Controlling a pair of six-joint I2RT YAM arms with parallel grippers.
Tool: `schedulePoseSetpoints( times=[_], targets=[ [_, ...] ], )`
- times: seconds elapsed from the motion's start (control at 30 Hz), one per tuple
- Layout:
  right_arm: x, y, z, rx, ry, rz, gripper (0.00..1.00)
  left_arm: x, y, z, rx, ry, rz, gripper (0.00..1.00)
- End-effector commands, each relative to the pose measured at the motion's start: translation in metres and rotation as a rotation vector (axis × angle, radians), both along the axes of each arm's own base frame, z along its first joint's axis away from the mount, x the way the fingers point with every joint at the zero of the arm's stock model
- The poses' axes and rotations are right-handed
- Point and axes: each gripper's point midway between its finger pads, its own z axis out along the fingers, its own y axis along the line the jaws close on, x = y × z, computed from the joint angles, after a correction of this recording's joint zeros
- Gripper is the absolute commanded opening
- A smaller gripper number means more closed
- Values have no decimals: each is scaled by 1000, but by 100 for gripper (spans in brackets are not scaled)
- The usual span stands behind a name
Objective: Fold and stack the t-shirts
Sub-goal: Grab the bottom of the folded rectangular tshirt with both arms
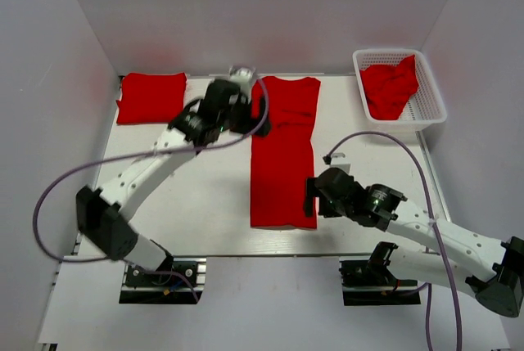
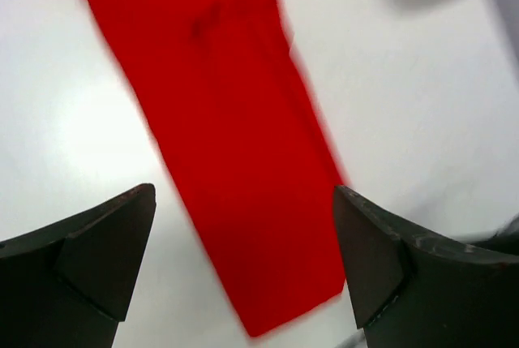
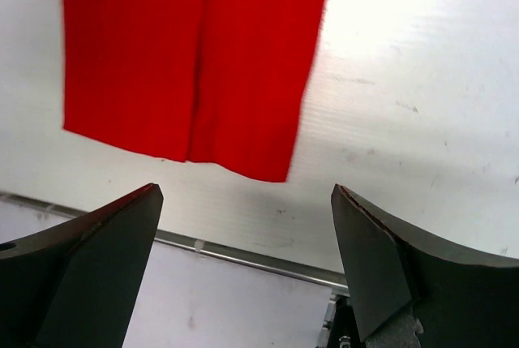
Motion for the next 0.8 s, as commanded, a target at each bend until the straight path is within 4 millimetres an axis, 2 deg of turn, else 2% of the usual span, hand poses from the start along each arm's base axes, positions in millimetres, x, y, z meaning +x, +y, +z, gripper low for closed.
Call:
schedulePoseSetpoints(
  times=[0.0,0.03,0.07,0.1,0.17,0.2,0.27,0.3,0.43,0.5,0.57,0.77],
  targets=[
    [-8,-22,-20,-31,44,-130,90,-67,43,-118,111,295,88,100],
    [-10,-22,-24,-31,63,-135,90,-82,49,-108,64,276,80,100],
    [-12,-23,-29,-43,73,-139,90,-94,52,-114,31,306,88,100],
    [-13,-25,-32,-46,83,-148,90,-114,64,-142,61,367,92,100],
    [-14,-31,-40,-85,92,-168,90,-135,68,-153,47,393,82,100],
    [-13,-32,-41,-88,89,-180,90,-146,76,-174,75,440,96,100],
    [-11,-30,-45,-95,93,-188,90,-158,81,-190,128,478,101,100],
    [-13,-30,-50,-101,101,-179,90,-161,83,-199,152,513,112,100],
    [-12,-25,-63,-120,125,-184,90,-174,76,-214,202,559,68,100],
    [-12,-27,-68,-134,131,-196,90,-173,67,-207,198,535,45,100],
    [-12,-27,-71,-134,137,-219,90,-169,67,-206,214,515,55,100],
    [-12,-27,-82,-137,151,-240,90,-165,49,-216,274,515,32,100]
  ],
)
